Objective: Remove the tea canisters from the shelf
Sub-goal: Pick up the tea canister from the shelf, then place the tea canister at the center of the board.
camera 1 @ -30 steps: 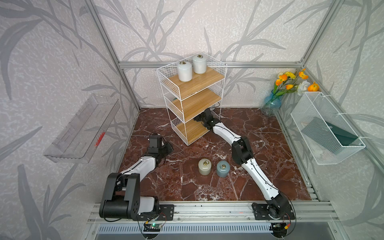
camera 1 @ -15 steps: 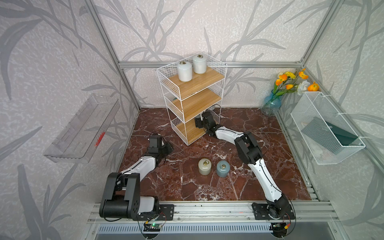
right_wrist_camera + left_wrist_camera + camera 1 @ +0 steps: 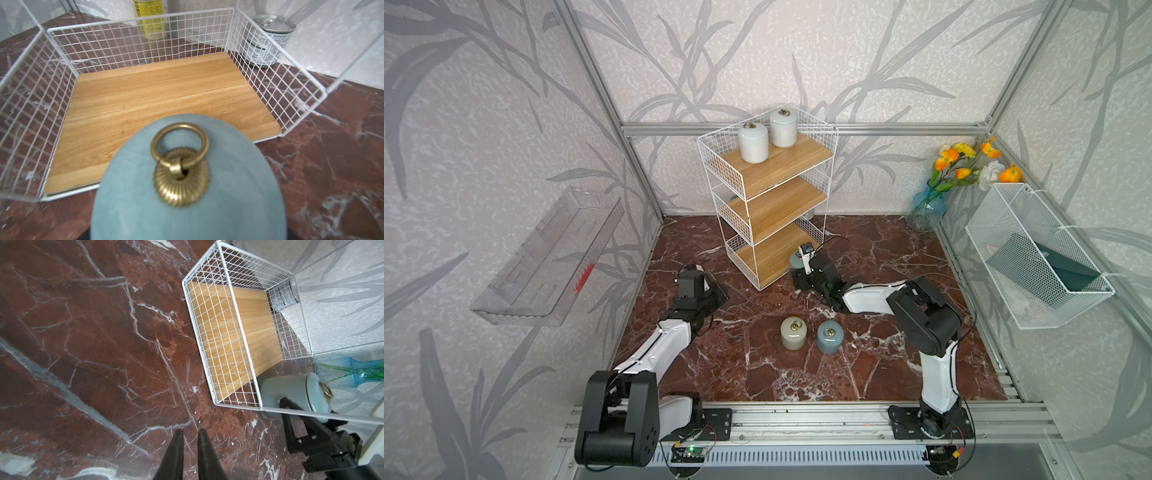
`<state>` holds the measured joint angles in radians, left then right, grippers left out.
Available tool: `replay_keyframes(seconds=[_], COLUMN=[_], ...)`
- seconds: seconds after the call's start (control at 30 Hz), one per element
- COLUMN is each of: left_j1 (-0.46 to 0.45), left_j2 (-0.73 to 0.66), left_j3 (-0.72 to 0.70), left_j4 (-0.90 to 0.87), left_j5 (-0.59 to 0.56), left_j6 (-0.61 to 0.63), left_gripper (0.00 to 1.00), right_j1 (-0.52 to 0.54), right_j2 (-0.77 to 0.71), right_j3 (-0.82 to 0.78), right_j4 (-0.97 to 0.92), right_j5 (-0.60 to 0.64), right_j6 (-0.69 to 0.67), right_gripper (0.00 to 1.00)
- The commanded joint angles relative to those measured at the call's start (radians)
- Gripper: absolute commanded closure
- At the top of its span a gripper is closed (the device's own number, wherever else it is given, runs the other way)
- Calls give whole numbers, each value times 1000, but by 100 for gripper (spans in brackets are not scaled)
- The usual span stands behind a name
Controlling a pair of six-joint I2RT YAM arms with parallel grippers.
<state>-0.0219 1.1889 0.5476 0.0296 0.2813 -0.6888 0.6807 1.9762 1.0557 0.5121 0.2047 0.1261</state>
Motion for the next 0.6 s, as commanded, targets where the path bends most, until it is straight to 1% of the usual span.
replay_keyframes(seconds=[0.0, 0.17, 0.33, 0.4, 0.57], left_j1=[1, -1, -4, -4, -5], left_j2=[-56, -118, -171, -189, -221], left_j3=[-26, -50, -69, -69, -71], left_j4=[-52, -77, -96, -108, -138], left_j5=[-15, -13, -11, -13, -13], left_j6=[14, 3, -9, -12, -17], left_gripper=[84, 84, 84, 84, 84], right_j1=[0, 14, 20, 23, 23], right_j2=[-125, -191, -209, -209, -206], right_j3=[-66, -181, -239, -253, -293], right_j4=[161, 177, 187, 187, 199], right_j5=[20, -26, -68, -68, -51], right_j6=[15, 36, 71, 69, 70], right_gripper=[30, 30, 29, 27, 27])
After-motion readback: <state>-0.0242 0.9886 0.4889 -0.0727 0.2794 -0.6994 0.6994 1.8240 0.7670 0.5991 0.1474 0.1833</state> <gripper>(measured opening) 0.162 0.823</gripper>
